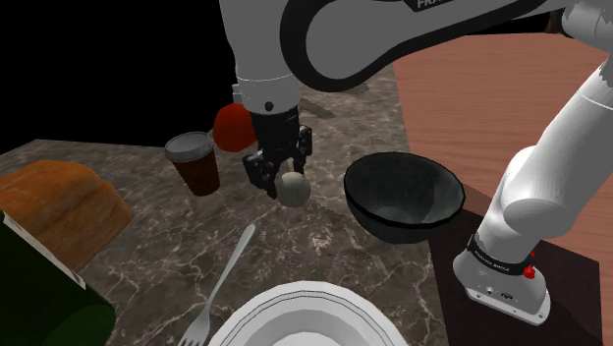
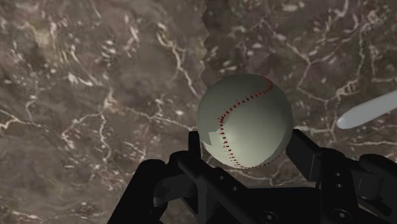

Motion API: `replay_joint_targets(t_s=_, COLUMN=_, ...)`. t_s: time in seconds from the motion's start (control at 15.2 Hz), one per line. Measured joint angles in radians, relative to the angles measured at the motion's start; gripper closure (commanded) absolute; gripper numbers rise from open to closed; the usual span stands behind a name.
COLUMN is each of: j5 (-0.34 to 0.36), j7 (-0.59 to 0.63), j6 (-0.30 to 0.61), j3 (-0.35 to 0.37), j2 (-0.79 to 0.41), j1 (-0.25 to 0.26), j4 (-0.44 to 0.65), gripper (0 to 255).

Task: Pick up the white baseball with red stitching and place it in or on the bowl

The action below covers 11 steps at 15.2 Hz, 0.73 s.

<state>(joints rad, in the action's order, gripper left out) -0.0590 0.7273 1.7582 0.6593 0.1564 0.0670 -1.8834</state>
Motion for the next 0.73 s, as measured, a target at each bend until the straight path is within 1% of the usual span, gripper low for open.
replay_joint_targets(t_s=0.26, j5=0.000, j7=0.000, j6=-0.007, j3=0.000, j2=0.000, j1=0.000, j4=0.006, gripper=255)
replay_joint_targets(t_s=0.73, j5=0.009, j7=0.003, j6=-0.094, j3=-0.001, j2=-0.014, j1=-0.003, j4=0.104, gripper=255)
